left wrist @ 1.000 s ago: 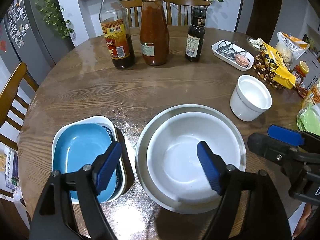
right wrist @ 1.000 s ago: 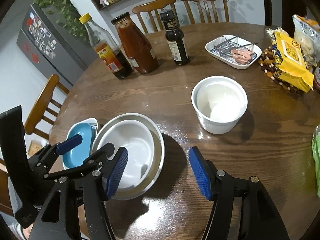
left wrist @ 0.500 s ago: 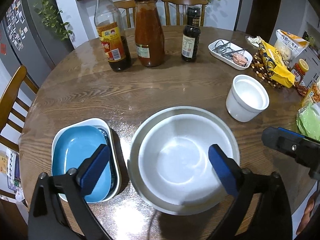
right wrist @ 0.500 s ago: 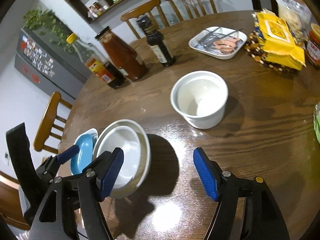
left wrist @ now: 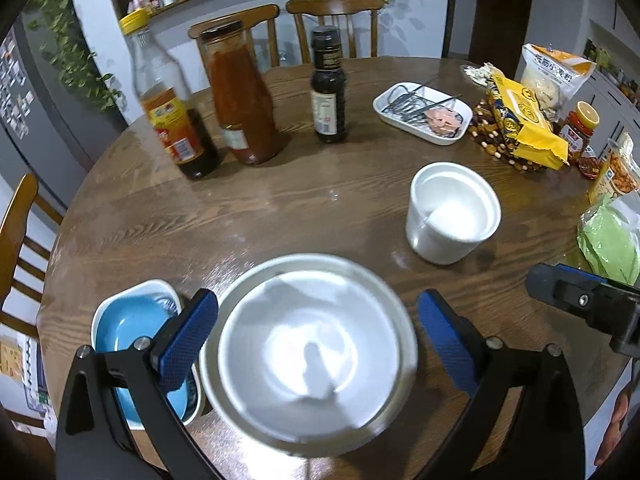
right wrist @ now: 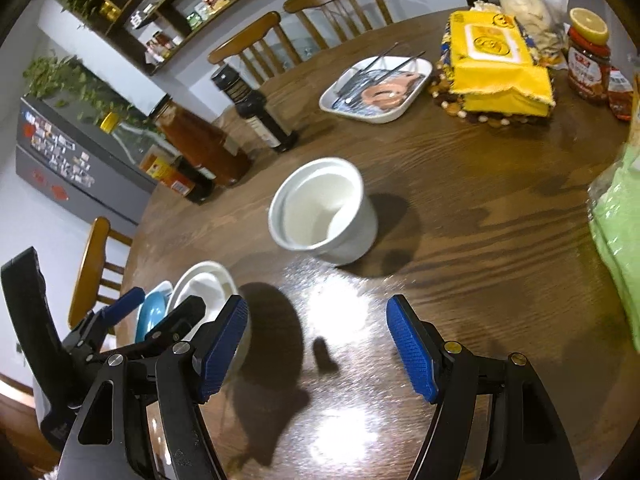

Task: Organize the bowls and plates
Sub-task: 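Move both grippers toward the white ramekin cup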

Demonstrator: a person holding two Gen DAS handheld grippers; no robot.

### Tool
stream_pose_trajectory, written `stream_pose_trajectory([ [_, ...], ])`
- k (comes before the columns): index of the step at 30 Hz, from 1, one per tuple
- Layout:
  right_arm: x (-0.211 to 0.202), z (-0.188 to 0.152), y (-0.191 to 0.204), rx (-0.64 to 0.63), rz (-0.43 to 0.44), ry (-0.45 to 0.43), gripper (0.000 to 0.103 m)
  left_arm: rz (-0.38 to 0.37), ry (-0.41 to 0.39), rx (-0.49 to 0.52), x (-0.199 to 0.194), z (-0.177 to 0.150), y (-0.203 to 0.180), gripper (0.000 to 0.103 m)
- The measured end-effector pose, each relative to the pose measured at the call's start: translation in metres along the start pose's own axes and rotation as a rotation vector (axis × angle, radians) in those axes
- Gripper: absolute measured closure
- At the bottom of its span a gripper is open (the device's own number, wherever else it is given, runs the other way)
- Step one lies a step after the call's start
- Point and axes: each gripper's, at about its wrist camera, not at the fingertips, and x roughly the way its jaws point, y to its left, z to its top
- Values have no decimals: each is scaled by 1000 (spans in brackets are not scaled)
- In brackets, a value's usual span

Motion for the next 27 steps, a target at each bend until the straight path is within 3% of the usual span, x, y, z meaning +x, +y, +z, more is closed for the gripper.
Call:
stream_pose_trajectory([
  [5,-3,22,-3,-28,-40,-20,30,-38,21,-24,10,24,-8,2],
  [16,25,70,-12,-52,-53,-7,30,31,52,15,44,56,-36,2],
  [23,54,76,-24,-16,-40,44,30,30,95,62,69,59,-50,4],
  [27,58,76,-29,-7,-37,50,30,12,107,74,77,60,-54,11],
])
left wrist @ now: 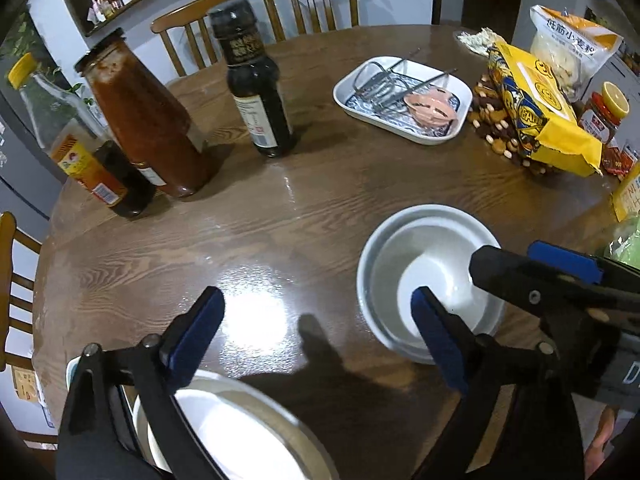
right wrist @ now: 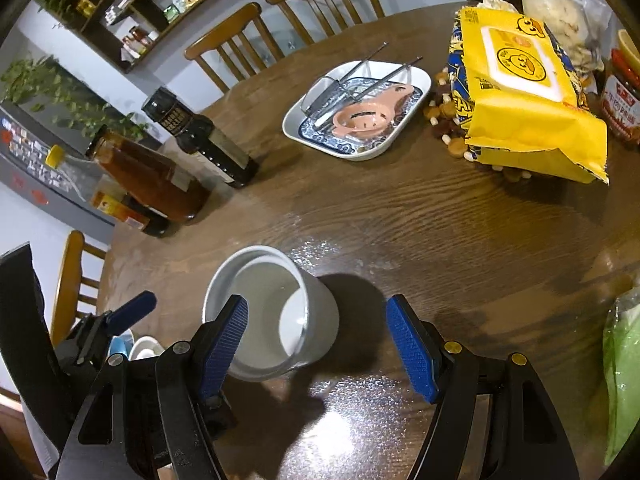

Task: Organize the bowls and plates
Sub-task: 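Move both grippers toward the white ramekin cup, then close both grippers on the ramekin rim and lift it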

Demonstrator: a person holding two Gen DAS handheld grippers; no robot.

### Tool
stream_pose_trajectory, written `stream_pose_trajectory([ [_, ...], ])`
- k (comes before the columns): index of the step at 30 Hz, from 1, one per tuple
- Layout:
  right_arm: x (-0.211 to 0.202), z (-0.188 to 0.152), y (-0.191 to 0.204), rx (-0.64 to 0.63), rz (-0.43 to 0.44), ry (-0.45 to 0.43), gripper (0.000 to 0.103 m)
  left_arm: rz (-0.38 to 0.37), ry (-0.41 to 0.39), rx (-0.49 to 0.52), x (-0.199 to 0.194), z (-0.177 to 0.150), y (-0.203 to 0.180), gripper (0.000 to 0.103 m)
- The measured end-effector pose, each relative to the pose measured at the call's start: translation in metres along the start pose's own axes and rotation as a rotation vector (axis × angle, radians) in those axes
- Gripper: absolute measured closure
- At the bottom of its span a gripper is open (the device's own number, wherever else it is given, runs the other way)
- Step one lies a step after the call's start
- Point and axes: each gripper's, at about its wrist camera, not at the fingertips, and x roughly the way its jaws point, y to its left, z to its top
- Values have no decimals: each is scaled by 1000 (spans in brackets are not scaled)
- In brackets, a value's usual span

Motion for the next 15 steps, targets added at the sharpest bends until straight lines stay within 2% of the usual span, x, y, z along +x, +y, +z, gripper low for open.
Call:
stream_pose_trajectory([
  [3,1,-1,-1,-5,2,4,30,-10,2,6,3,1,-2,12],
  [8,6,-2,-2,-13,4,17,30,-30,7,18,6,2,-6,21],
  [11,8,-3,0,-22,-1,20,30,-37,13,26,9,2,-8,31],
  [15,10,-1,2,-36,-3,17,42,-51,20,33,12,2,-10,35],
])
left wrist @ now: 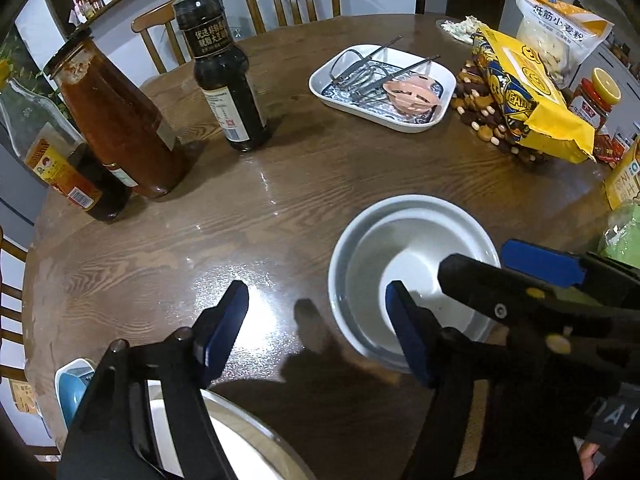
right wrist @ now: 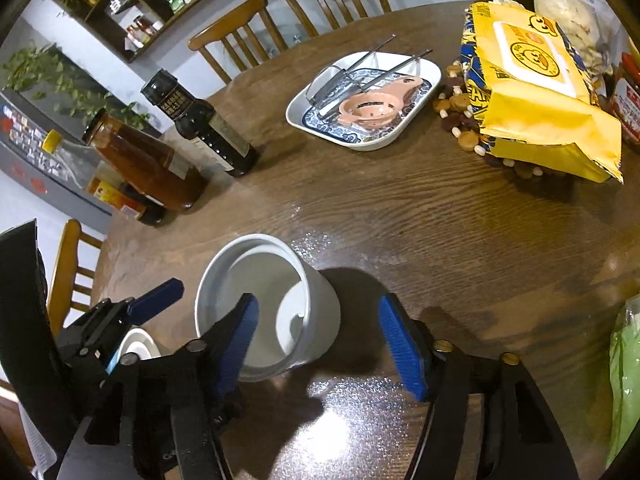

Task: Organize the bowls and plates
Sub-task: 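Close both grippers on the ramekin rim and lift it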

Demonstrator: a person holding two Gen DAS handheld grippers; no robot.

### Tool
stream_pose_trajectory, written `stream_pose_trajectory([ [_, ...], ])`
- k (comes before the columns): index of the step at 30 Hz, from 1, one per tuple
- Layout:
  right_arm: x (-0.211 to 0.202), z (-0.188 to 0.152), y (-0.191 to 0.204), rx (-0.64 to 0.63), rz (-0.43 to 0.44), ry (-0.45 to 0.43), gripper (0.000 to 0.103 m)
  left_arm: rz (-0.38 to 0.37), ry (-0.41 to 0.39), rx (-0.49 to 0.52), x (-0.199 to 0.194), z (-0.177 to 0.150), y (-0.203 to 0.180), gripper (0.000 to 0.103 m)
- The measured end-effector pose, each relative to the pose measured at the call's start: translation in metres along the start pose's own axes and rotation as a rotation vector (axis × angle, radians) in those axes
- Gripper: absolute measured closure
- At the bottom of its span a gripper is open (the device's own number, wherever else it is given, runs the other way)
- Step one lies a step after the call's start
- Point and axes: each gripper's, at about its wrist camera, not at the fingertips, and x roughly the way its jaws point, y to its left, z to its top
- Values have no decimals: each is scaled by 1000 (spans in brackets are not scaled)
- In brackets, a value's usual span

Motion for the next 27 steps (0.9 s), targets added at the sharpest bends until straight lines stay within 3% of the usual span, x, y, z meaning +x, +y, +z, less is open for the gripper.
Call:
stream_pose_trajectory([
  [4,5,0,0,0,9,9,57,-20,4,-1,-1,0,-1,56],
  [6,7,0,0,0,22,12,62,-27,9,2,1,0,-2,60],
  [13,13,-1,1,-5,42,30,71,-44,12,-1,4,-1,-5,64],
  [21,15,0,1,-7,49,33,72,-64,13,14,4,-1,-11,78],
  [27,18,-1,-1,-2,51,29,74,-76,23,9,7,0,-11,80],
])
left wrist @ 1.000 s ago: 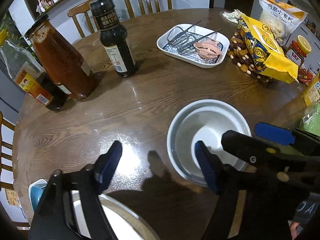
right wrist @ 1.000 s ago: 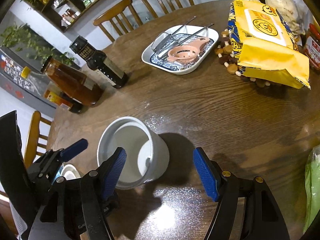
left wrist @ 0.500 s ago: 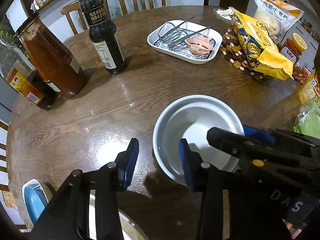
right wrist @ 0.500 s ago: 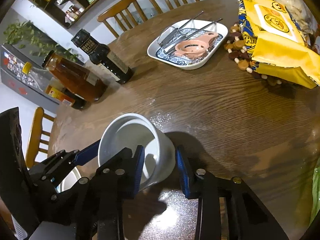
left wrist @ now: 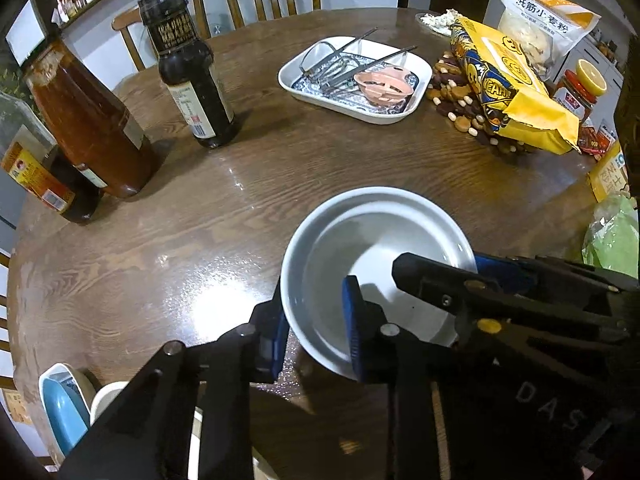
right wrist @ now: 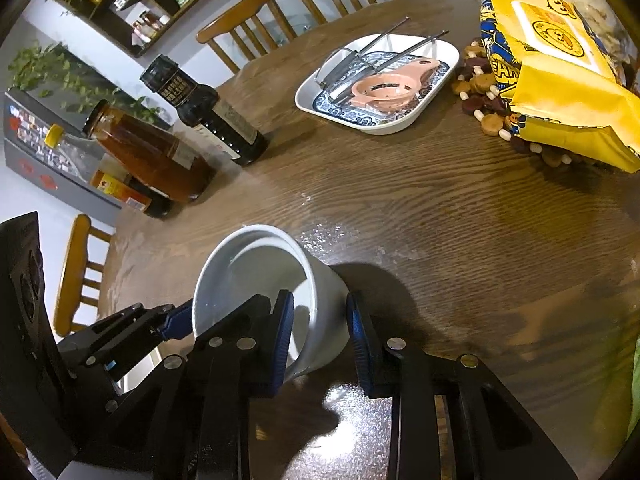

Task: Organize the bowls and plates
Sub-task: 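Close both grippers on the ramekin rim and lift it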

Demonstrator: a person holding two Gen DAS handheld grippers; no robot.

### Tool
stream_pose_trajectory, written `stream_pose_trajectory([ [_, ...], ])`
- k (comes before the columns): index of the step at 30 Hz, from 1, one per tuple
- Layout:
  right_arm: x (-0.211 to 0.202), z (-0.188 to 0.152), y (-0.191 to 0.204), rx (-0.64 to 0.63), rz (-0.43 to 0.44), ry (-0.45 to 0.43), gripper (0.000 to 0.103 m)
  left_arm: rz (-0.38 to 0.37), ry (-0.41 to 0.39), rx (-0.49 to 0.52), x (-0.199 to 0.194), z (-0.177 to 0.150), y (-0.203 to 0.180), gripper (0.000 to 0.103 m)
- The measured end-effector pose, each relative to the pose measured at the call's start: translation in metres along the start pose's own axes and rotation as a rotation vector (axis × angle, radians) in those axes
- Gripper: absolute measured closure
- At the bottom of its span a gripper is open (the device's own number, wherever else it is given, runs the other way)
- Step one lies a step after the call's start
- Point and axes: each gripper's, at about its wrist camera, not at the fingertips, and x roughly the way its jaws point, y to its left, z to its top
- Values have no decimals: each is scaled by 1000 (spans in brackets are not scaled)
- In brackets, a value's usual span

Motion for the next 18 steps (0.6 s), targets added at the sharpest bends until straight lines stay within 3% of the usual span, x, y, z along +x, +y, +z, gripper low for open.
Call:
stream_pose_trajectory([
  [18,3,0,-3,0,11,-26,75,-19,20,-29,4,0,3,82],
])
